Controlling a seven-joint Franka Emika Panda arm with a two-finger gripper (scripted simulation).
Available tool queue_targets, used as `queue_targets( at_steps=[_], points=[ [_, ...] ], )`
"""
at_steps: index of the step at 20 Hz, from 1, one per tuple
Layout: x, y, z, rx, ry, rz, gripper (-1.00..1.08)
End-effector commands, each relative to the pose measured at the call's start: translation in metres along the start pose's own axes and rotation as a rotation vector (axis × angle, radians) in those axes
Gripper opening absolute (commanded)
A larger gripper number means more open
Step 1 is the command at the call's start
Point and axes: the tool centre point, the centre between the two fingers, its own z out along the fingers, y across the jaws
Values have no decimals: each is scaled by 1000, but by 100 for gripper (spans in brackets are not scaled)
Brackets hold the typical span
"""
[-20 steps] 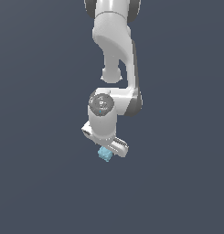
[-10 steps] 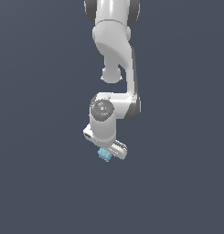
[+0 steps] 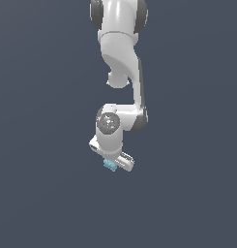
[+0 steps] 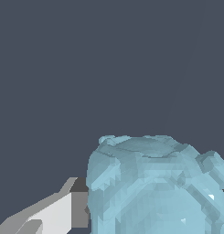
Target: Pick up the object and move it to a goal position.
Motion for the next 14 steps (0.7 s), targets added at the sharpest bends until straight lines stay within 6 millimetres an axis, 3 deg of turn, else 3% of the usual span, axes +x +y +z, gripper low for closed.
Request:
queue_targets(
  at_steps=[1, 14],
  points=[
    [1, 0, 0, 0, 1, 0, -100],
    [-1, -2, -5, 0, 1, 0, -100]
  ],
)
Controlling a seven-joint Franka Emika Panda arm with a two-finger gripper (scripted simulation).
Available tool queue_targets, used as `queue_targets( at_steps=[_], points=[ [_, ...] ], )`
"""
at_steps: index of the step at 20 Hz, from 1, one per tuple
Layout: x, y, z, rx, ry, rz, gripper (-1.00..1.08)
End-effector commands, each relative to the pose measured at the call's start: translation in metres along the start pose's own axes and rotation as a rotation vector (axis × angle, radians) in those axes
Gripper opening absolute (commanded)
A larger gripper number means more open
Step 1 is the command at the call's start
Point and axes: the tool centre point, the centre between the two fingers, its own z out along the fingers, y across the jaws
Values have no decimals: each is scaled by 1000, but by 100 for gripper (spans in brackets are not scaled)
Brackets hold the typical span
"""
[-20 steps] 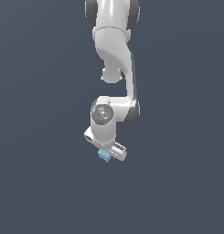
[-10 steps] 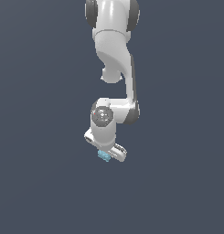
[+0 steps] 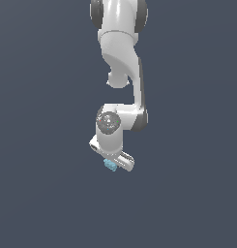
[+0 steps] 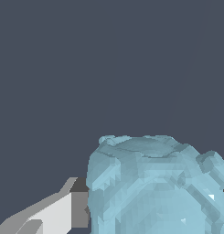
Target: Pick up the object and move it to a goal position.
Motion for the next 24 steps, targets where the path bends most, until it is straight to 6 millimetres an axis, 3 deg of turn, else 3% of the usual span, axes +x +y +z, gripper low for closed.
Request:
queue_targets(
  at_steps=[1, 6, 10, 24],
  points=[
    [-2, -3, -5, 1, 1, -1, -100],
    [-10, -12, -27, 1, 1, -1, -100],
    [-20, -25, -57, 1, 1, -1, -100],
    [-72, -88, -205, 0, 2, 0, -100]
  ],
)
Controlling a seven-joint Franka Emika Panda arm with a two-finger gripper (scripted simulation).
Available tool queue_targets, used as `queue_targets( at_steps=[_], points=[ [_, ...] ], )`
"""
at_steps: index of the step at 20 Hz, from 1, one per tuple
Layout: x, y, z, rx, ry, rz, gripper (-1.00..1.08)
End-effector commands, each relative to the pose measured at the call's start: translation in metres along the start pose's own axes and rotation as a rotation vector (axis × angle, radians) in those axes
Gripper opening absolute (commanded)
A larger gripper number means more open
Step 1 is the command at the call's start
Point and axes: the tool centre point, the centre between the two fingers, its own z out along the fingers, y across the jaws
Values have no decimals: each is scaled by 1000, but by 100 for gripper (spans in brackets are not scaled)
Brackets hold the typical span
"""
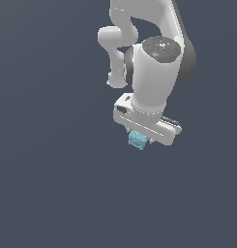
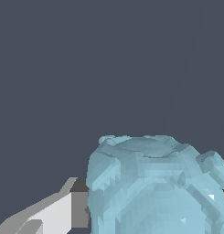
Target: Pick up the object and move it to a goal position.
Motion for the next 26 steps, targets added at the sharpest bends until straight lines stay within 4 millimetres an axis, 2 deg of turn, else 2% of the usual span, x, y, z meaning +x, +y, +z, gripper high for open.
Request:
queue_targets(
  at_steps=[1, 9, 14, 20, 26],
  points=[
    [-9, -11, -27, -1, 0, 0, -100],
    [-36, -47, -108, -1, 0, 0, -100],
    [-47, -66, -147, -1, 0, 0, -100],
    [-55, -79, -175, 0, -1, 0, -100],
    [-58, -86, -188, 0, -1, 0, -100]
  ],
)
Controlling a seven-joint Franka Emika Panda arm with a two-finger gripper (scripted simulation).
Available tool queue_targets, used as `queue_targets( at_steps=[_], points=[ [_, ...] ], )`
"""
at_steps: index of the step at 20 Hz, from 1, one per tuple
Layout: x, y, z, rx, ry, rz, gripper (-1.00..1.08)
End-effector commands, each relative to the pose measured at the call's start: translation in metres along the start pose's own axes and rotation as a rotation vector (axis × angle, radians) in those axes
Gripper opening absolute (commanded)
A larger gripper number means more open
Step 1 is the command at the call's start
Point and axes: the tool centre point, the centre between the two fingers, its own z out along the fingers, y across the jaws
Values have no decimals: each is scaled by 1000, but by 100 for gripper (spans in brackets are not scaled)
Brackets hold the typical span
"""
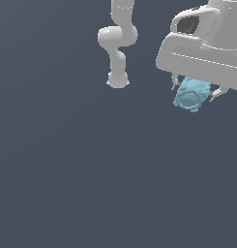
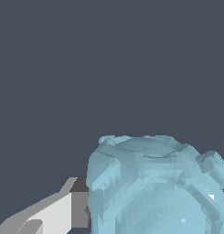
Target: Pick up the object and move it to a goal position.
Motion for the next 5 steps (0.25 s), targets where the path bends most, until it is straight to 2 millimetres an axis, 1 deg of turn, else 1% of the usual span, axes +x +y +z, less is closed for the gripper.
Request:
queue_targets(
  at_steps=[1, 5],
  points=[
    [-1, -2, -4, 0, 0, 0, -100],
    [-1, -3, -5, 0, -1, 0, -100]
  ],
)
